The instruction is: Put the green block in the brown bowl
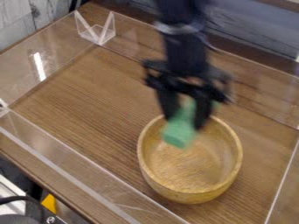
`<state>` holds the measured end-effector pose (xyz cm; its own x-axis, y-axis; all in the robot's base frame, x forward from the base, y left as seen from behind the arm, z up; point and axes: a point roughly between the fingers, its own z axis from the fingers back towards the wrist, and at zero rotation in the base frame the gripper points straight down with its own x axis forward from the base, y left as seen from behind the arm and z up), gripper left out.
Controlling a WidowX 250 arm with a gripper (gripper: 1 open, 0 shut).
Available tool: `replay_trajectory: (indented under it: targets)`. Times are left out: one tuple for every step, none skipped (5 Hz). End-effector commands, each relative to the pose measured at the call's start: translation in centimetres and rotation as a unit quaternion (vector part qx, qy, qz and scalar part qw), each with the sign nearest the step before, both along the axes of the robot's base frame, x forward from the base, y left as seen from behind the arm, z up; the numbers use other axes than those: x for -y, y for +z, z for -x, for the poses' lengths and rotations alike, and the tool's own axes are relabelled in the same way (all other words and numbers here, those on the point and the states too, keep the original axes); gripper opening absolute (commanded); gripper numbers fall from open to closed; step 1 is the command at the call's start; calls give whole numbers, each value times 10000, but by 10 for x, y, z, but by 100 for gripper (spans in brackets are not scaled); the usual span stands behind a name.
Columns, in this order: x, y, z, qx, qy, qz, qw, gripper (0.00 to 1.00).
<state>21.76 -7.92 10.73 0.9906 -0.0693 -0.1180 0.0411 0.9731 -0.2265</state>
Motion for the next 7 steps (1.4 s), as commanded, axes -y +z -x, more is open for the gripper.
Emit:
replay_trajectory:
  targets:
    - [15,-2,15,160,-144,-106,9997,0]
    - [-2,-14,23,218,-61,-216,9995,0]
    - [4,-17,26,239,195,-206,9993,0]
    - [16,-12,29,232,447,-198,9985,0]
    - [10,-5,31,228,477,-192,9984,0]
    - [2,0,32,225,500,-191,9983,0]
    - [1,0,35,240,56,-184,9995,0]
